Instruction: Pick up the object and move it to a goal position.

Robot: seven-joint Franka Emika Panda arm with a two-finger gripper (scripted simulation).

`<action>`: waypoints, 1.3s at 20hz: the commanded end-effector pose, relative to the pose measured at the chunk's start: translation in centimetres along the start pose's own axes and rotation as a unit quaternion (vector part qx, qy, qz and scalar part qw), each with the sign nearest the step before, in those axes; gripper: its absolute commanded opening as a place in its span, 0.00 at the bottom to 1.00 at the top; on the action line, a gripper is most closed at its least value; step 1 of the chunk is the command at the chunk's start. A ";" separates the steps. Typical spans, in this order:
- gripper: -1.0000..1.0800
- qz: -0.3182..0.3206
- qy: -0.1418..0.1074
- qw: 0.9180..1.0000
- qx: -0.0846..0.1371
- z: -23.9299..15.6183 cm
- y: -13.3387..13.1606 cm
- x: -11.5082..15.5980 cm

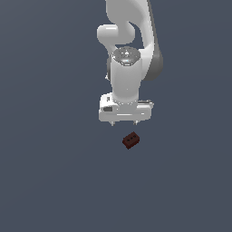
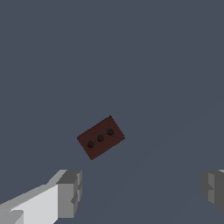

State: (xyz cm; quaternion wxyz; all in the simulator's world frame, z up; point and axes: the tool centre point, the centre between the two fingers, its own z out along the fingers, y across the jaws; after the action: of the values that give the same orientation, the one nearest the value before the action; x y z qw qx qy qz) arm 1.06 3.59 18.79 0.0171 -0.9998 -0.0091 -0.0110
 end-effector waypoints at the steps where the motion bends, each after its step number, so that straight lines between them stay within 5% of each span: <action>1: 0.96 0.000 0.000 1.000 0.000 0.0 0.0 0.0; 12: 0.96 0.023 -0.007 1.000 0.002 0.9 2.1 -0.2; 26: 0.96 0.071 -0.008 0.997 0.001 2.0 1.3 0.0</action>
State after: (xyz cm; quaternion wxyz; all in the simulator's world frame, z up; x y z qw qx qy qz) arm 1.07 2.22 16.99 0.0186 -0.9985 0.0513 -0.0026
